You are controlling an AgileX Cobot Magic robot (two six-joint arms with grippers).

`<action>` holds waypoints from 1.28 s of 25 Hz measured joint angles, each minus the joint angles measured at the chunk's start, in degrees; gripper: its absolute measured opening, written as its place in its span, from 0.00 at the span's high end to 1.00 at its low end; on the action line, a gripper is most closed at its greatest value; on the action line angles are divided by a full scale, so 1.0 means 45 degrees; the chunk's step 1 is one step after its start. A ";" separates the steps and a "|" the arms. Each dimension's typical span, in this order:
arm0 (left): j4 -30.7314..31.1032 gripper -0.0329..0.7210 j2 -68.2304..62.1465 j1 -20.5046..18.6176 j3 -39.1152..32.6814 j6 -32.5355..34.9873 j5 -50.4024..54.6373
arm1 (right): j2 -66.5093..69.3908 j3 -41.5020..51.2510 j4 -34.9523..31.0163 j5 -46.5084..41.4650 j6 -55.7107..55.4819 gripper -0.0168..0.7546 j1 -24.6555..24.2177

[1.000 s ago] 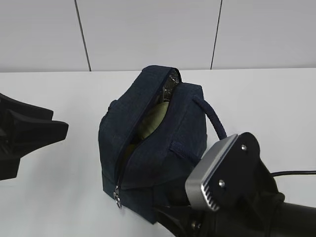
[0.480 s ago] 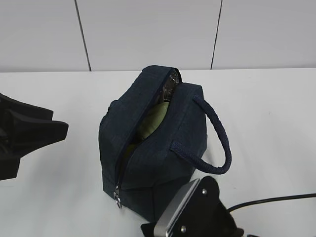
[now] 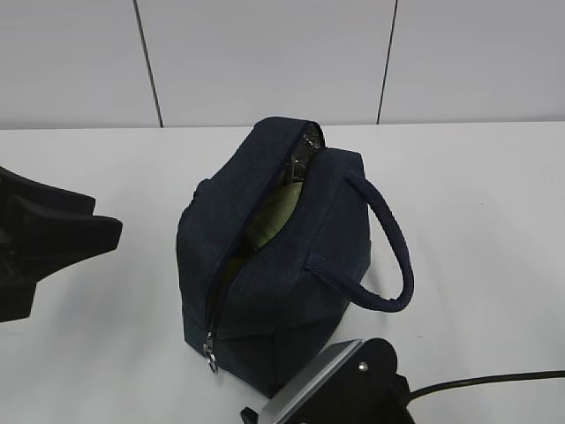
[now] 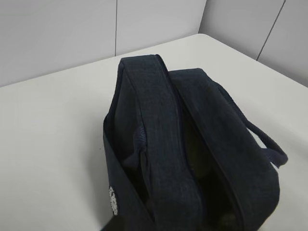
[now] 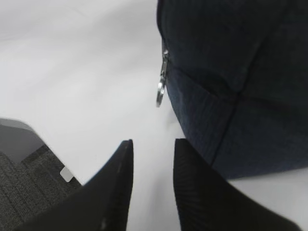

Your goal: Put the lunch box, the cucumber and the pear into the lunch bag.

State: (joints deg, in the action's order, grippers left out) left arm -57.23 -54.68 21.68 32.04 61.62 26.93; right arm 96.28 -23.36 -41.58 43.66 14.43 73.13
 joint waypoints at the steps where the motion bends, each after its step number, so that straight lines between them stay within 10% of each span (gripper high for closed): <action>1: 0.0000 0.59 0.0000 0.0000 0.0000 0.0000 -0.0016 | 0.0221 -0.0186 -0.0105 0.0091 0.0161 0.68 0.0000; 32: 0.0000 0.59 0.0000 0.0000 0.0000 0.0000 -0.0015 | 0.3799 -0.3530 -0.2551 0.1098 0.0468 0.66 -0.0052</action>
State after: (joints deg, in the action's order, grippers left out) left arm -57.23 -54.68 21.68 32.04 61.62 26.86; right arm 113.37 -39.25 -53.06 48.60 16.53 72.89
